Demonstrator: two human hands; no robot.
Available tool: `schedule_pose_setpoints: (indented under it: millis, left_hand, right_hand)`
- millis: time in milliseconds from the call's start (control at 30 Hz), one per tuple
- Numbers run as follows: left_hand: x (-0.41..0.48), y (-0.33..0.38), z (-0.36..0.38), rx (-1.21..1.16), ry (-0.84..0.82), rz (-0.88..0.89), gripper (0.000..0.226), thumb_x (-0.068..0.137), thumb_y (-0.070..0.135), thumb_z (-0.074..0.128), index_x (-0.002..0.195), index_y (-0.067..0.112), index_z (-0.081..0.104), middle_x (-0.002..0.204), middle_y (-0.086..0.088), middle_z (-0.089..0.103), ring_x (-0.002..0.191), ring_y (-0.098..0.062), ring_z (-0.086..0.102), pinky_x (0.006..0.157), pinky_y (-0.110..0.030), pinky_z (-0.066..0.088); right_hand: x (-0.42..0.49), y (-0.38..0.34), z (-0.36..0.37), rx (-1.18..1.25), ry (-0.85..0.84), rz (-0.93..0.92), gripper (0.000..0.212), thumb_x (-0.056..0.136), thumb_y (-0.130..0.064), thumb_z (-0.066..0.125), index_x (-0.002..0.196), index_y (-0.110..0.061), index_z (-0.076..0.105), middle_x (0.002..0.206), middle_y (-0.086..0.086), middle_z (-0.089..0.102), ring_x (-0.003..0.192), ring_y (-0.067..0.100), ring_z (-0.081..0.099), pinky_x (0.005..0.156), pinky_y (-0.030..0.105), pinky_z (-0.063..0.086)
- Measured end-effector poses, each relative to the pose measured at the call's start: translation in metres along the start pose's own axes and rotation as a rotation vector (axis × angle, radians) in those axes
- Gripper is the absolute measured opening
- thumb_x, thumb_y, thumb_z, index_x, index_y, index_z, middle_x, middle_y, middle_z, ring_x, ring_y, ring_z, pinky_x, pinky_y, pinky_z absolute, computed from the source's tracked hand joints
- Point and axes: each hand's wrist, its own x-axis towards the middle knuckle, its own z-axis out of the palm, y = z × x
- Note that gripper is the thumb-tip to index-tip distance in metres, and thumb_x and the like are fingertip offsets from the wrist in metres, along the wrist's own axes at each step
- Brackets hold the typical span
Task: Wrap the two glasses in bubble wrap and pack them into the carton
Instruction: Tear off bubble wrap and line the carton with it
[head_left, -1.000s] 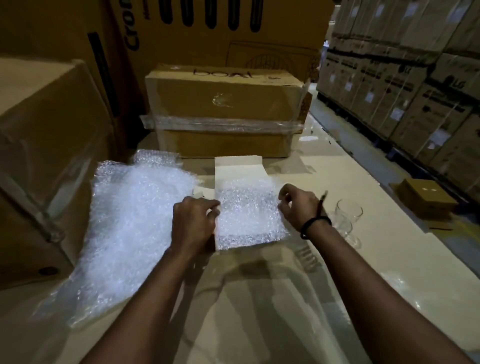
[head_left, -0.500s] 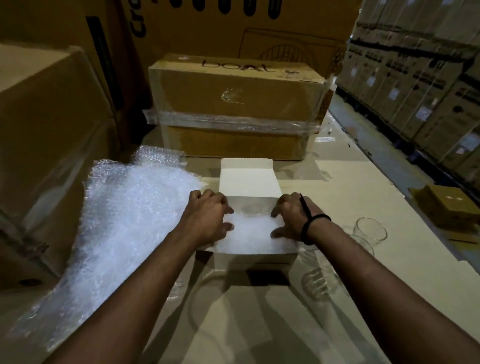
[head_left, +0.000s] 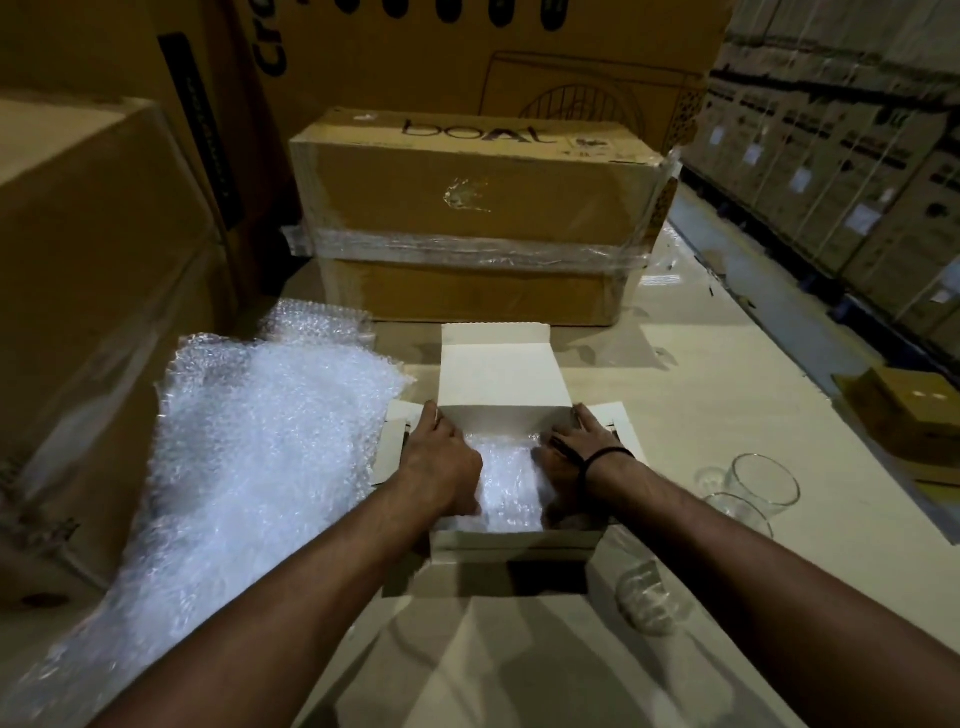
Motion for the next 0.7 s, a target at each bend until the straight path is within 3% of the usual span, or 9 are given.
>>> schedule_pose_setpoints:
  millis: [100, 200, 267, 367, 433, 500, 600, 700]
  left_hand:
    - [0.005, 0.004, -0.001, -0.015, 0.057, 0.026, 0.063, 0.084, 0.066, 0.052, 0.128, 0.022, 0.057, 0.135, -0.010, 0.056, 0.129, -0.031, 0.043, 0.111, -0.055, 0.012]
    - [0.005, 0.014, 0.002, 0.043, -0.008, 0.044, 0.062, 0.087, 0.066, 0.048, 0.129, 0.022, 0.058, 0.137, -0.012, 0.054, 0.133, -0.030, 0.040, 0.114, -0.058, 0.004]
    - [0.004, 0.011, 0.001, 0.019, 0.011, 0.037, 0.058, 0.088, 0.064, 0.050, 0.125, 0.021, 0.061, 0.132, -0.010, 0.058, 0.129, -0.029, 0.044, 0.113, -0.055, 0.007]
    - [-0.002, -0.002, -0.005, -0.047, 0.099, 0.045, 0.048, 0.087, 0.057, 0.057, 0.118, 0.022, 0.062, 0.125, -0.007, 0.062, 0.122, -0.029, 0.049, 0.109, -0.053, 0.015]
    - [-0.007, -0.007, -0.007, -0.045, 0.068, 0.067, 0.042, 0.085, 0.057, 0.060, 0.111, 0.024, 0.063, 0.122, -0.006, 0.064, 0.125, -0.030, 0.047, 0.112, -0.057, 0.013]
    - [-0.010, -0.005, -0.008, 0.002, -0.048, 0.062, 0.035, 0.085, 0.051, 0.063, 0.107, 0.024, 0.067, 0.123, -0.007, 0.064, 0.133, -0.032, 0.040, 0.114, -0.061, 0.003]
    - [-0.010, 0.004, -0.007, 0.063, -0.164, 0.016, 0.025, 0.085, 0.034, 0.066, 0.106, 0.020, 0.069, 0.127, -0.010, 0.062, 0.138, -0.034, 0.032, 0.114, -0.060, -0.003]
    - [-0.010, 0.005, -0.008, 0.054, -0.152, 0.012, 0.034, 0.085, 0.042, 0.068, 0.111, 0.020, 0.068, 0.131, -0.010, 0.060, 0.139, -0.034, 0.030, 0.115, -0.060, -0.002]
  right_hand:
    - [0.014, -0.006, 0.009, -0.044, 0.131, -0.060, 0.081, 0.083, -0.070, 0.046, 0.147, -0.024, 0.027, 0.156, 0.010, 0.022, 0.145, 0.030, 0.013, 0.116, 0.048, -0.005]
    - [0.025, -0.015, 0.020, -0.055, 0.108, -0.079, 0.074, 0.089, -0.067, 0.034, 0.150, -0.028, 0.020, 0.158, 0.007, 0.019, 0.144, 0.028, 0.014, 0.116, 0.049, -0.002]
    - [0.025, -0.017, 0.019, -0.050, 0.090, -0.068, 0.073, 0.090, -0.066, 0.033, 0.150, -0.028, 0.019, 0.157, 0.006, 0.021, 0.144, 0.027, 0.016, 0.117, 0.050, -0.002]
    - [0.016, -0.005, 0.009, -0.003, 0.118, -0.051, 0.071, 0.085, -0.067, 0.045, 0.143, -0.027, 0.036, 0.153, 0.005, 0.031, 0.143, 0.025, 0.021, 0.116, 0.049, 0.001]
    - [0.004, 0.007, 0.000, -0.035, 0.080, -0.051, 0.070, 0.080, -0.066, 0.055, 0.134, -0.024, 0.046, 0.152, 0.006, 0.033, 0.144, 0.024, 0.020, 0.116, 0.053, -0.002]
    - [-0.003, 0.014, -0.002, -0.071, -0.010, -0.029, 0.064, 0.088, -0.053, 0.054, 0.138, -0.015, 0.044, 0.155, 0.012, 0.024, 0.146, 0.023, 0.013, 0.116, 0.053, -0.010]
    - [-0.003, 0.008, 0.003, -0.090, -0.039, 0.018, 0.051, 0.101, -0.027, 0.027, 0.148, -0.010, 0.024, 0.157, 0.017, 0.014, 0.147, 0.026, 0.004, 0.115, 0.051, -0.014]
    - [-0.002, 0.000, 0.011, -0.042, 0.009, 0.025, 0.046, 0.099, -0.025, 0.027, 0.139, -0.010, 0.043, 0.153, 0.015, 0.028, 0.146, 0.031, 0.007, 0.115, 0.053, -0.014]
